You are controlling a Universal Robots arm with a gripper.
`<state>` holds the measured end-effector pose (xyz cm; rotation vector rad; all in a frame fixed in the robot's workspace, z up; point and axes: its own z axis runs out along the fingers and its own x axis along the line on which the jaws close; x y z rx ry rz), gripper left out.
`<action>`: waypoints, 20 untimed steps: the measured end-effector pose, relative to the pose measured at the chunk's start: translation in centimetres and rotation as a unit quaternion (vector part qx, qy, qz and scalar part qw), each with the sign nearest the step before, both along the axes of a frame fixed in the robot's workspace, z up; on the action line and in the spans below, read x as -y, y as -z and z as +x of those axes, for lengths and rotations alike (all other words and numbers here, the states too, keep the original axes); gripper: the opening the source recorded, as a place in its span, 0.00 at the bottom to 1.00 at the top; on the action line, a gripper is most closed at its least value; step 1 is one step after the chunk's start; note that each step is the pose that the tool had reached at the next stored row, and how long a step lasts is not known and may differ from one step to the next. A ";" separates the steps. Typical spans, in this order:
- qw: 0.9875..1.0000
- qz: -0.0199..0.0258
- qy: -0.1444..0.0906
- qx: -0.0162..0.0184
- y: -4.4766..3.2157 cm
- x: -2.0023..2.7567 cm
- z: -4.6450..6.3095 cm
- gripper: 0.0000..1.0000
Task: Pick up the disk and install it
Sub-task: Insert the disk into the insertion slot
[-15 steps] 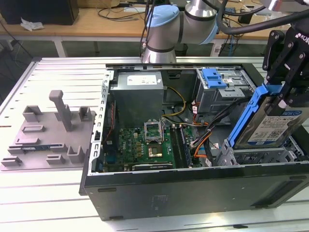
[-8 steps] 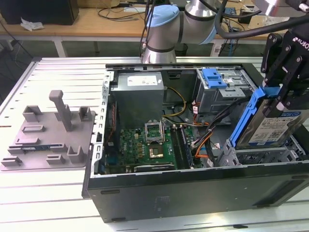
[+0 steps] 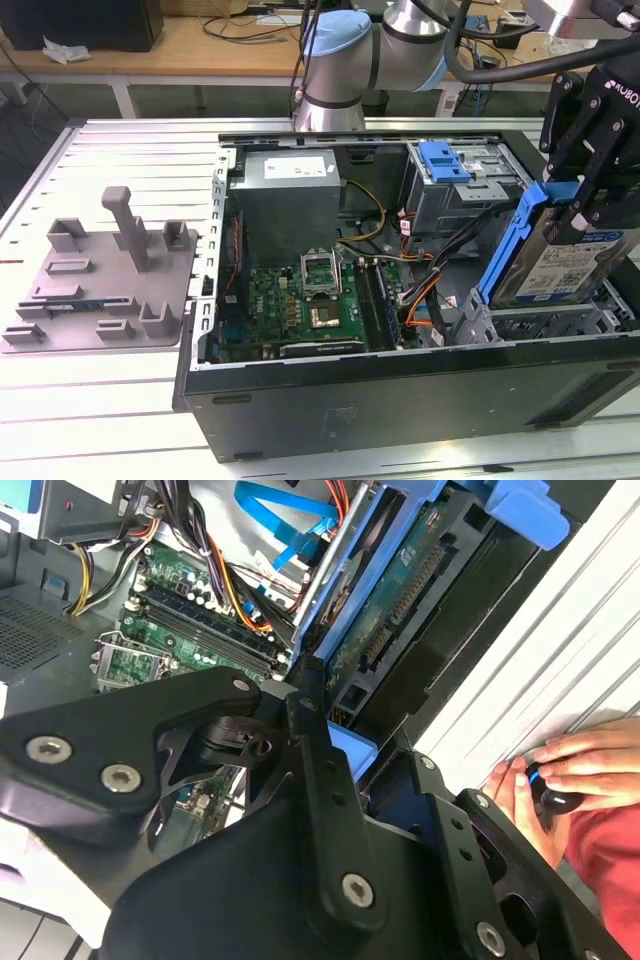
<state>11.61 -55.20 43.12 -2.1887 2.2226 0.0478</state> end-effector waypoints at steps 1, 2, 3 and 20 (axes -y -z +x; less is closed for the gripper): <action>1.000 0.000 0.000 0.000 -0.11 0.00 0.0 0.36; 1.000 0.000 0.000 0.000 -0.26 0.00 0.0 0.36; 1.000 -0.001 0.000 0.000 -0.46 -0.01 0.0 0.36; 1.000 0.000 0.000 0.000 -3.65 0.00 0.0 0.36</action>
